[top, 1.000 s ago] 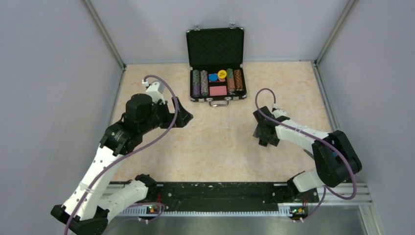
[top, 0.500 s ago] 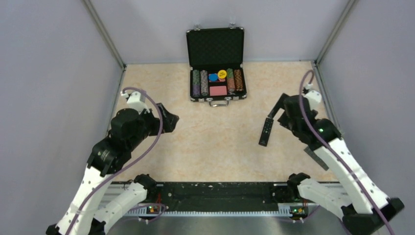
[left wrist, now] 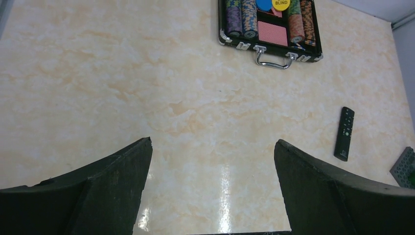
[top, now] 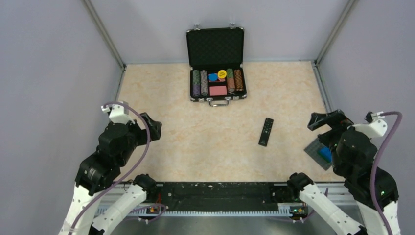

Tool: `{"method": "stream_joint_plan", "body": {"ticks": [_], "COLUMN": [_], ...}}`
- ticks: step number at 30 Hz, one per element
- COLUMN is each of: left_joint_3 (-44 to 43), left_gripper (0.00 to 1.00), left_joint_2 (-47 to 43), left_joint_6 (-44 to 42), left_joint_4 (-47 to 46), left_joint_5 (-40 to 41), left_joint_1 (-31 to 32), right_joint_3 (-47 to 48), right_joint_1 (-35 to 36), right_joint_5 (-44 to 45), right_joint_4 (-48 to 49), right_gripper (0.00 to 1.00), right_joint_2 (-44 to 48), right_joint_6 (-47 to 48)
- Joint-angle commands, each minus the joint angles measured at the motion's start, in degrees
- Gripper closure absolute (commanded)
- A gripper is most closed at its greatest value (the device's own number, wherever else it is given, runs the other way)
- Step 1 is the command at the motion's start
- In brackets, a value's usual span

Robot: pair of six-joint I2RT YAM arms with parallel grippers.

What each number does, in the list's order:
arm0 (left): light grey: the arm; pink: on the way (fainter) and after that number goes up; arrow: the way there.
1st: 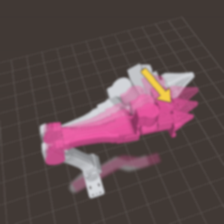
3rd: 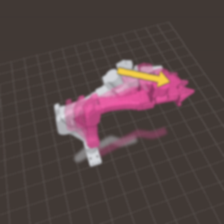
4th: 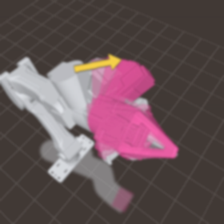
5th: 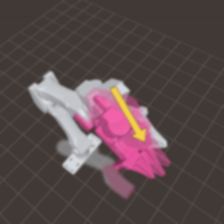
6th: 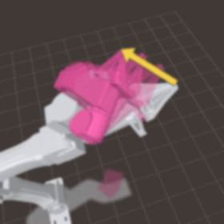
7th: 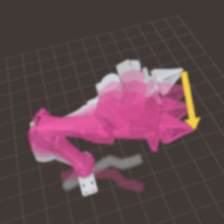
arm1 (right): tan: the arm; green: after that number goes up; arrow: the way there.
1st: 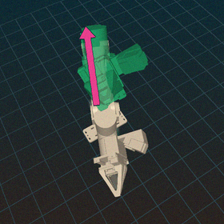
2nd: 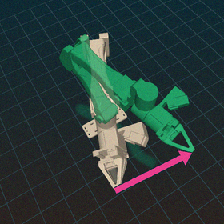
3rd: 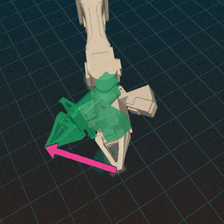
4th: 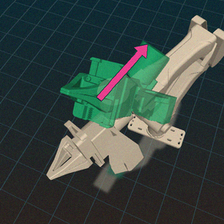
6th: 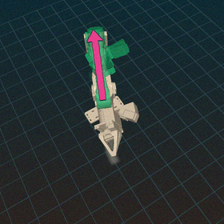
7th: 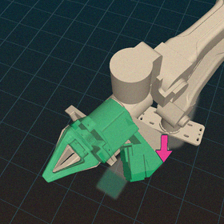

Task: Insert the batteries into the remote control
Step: Reset both arms

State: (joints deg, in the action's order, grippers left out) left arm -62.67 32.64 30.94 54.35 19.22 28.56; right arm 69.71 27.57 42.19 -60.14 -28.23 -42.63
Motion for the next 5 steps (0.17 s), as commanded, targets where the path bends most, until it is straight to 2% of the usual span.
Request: {"method": "stream_joint_plan", "body": {"ticks": [1, 5], "left_joint_3": [-1.4, -2.2], "left_gripper": [0.01, 0.01], "left_joint_2": [-3.2, -4.1], "left_joint_6": [-1.1, -1.0], "left_joint_4": [-0.4, 0.2], "left_joint_5": [2.7, 3.7], "left_joint_1": [-0.1, -0.1], "right_joint_3": [-4.2, -5.7], "right_joint_1": [-0.4, -0.3], "right_joint_5": [0.4, -0.4], "right_joint_4": [-1.6, -1.6], "right_gripper": [0.01, 0.01], "right_joint_2": [3.2, 4.4], "right_joint_6": [-2.6, -3.9]}}
